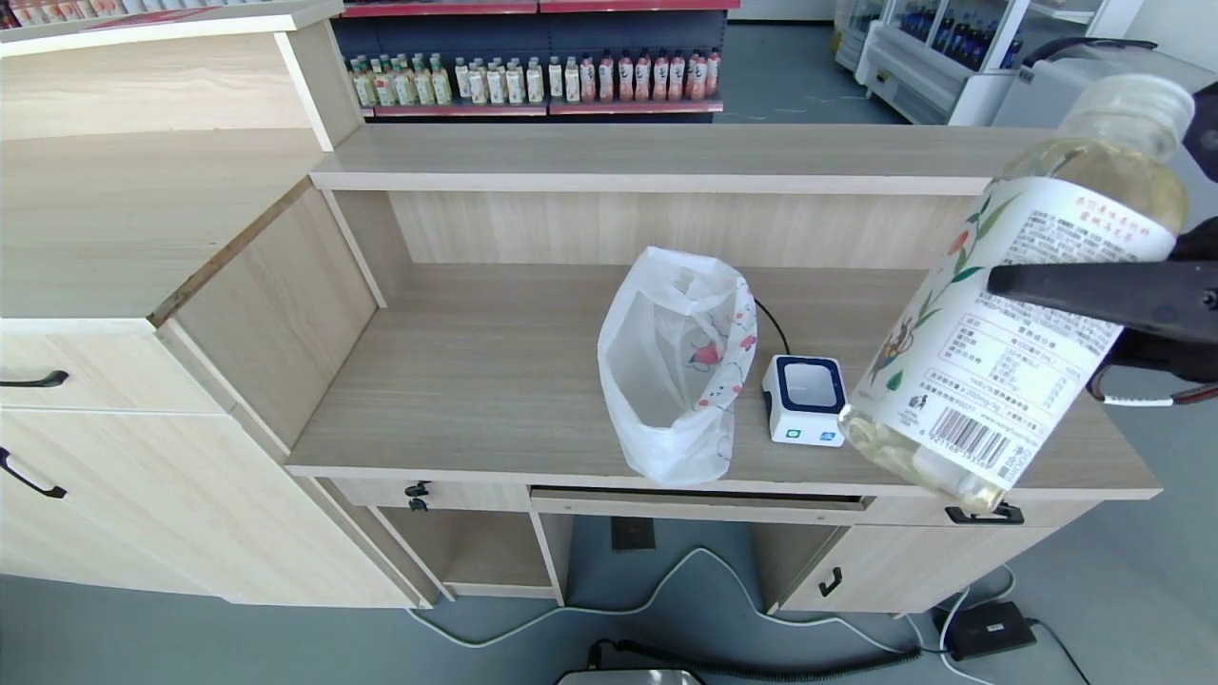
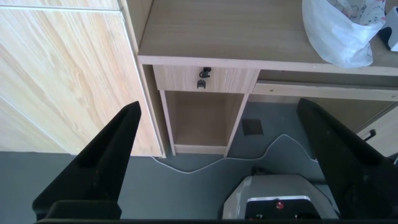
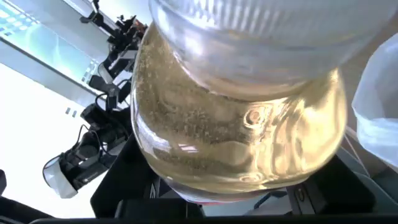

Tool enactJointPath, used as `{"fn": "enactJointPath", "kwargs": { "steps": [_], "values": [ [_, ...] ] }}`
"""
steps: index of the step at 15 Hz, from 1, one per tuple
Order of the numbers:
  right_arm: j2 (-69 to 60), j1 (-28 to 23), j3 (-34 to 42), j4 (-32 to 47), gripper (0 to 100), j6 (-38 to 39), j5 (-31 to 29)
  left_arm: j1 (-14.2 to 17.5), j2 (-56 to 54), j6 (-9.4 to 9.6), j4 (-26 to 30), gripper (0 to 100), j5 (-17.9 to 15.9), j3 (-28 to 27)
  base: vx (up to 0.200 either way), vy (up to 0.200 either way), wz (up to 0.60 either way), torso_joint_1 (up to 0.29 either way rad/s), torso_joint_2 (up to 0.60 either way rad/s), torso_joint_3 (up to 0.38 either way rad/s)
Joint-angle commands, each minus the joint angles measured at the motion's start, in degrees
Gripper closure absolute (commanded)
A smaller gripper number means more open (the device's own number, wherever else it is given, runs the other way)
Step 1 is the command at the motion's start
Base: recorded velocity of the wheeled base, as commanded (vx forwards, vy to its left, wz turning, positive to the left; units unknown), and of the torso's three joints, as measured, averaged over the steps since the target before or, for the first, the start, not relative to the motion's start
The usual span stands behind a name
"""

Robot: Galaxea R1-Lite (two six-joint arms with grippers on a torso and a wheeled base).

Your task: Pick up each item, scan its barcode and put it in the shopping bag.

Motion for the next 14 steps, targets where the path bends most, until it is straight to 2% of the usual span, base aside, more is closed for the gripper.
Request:
{"fn": "enactJointPath", "kwargs": {
  "steps": [1, 14],
  "values": [
    [-2.3, 4.9, 2.1, 0.0, 100, -1.4, 0.2, 0.0, 0.0, -0.01, 0.0, 0, 0.0, 0.0, 0.000, 0.000, 0.00, 0.000, 0.00, 0.000],
    [-4.5, 5.5, 5.1, 0.4, 100, -1.0, 2.0, 0.0, 0.0, -0.01, 0.0, 0, 0.0, 0.0, 0.000, 0.000, 0.00, 0.000, 0.00, 0.000]
  ]
}}
